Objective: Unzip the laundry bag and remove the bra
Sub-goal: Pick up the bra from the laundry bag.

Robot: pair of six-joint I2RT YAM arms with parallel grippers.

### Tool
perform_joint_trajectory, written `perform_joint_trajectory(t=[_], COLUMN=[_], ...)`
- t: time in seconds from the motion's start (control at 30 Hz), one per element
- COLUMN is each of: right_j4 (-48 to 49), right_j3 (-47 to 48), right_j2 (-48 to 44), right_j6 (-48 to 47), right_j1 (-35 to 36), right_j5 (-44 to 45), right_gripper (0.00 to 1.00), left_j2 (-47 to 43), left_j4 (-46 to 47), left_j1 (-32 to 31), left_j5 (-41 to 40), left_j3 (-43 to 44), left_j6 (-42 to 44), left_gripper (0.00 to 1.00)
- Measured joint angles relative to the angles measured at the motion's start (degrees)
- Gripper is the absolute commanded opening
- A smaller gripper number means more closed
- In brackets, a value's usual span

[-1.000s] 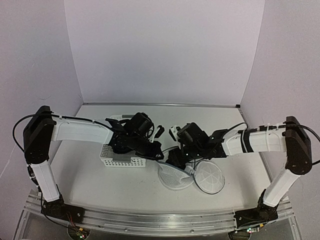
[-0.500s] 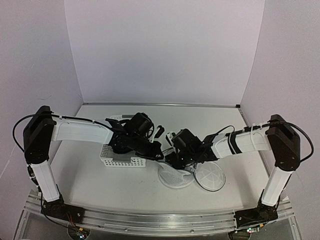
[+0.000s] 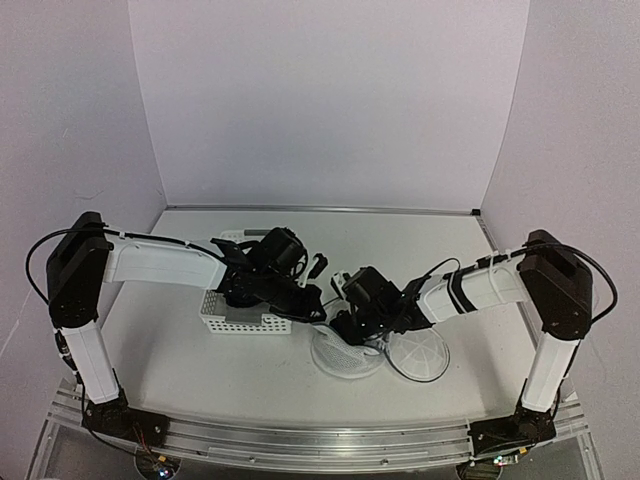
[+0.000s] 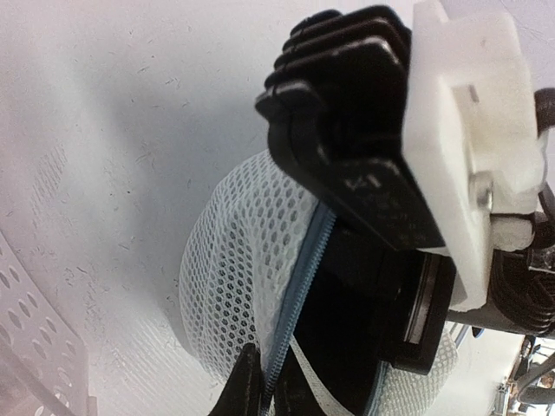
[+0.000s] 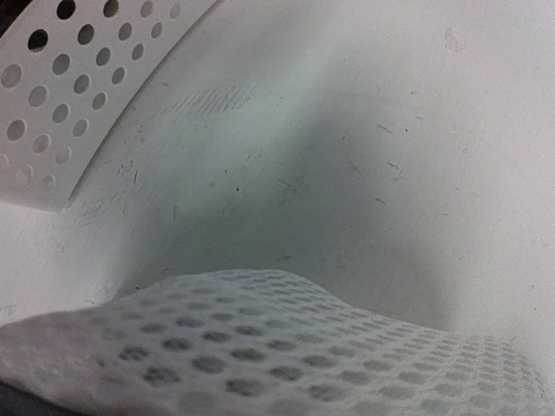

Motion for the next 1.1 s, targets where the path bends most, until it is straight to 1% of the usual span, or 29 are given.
perform_joint_trajectory(t=[0.23,0.67,0.9,1.1], right_j4=[0.4,0.0,-0.7,-3.1], right_j3=[-1.6,-3.3,-4.2,-4.6], right_j2=[-2.1,-16.6,-22.2,-25.6], right_j6=[0.2,0.8,1.2,1.1], right_j1=[0.0,0.0,0.0,0.0], right_j5=[0.3,0.4,0.2,-0.5], right_gripper=[0.0,0.0,0.0,0.0], left_j2=[0.0,0.0,0.1,0.1], left_j4=[0.0,0.0,0.0,0.0], left_j1=[0.0,0.0,0.0,0.0], left_j5=[0.0,0.1,0.4,0.3], left_j3=[0.0,0.0,0.0,0.0], left_j6=[0.0,0.0,0.0,-0.1], left_gripper=[0.06,0.06,0.06,0.07])
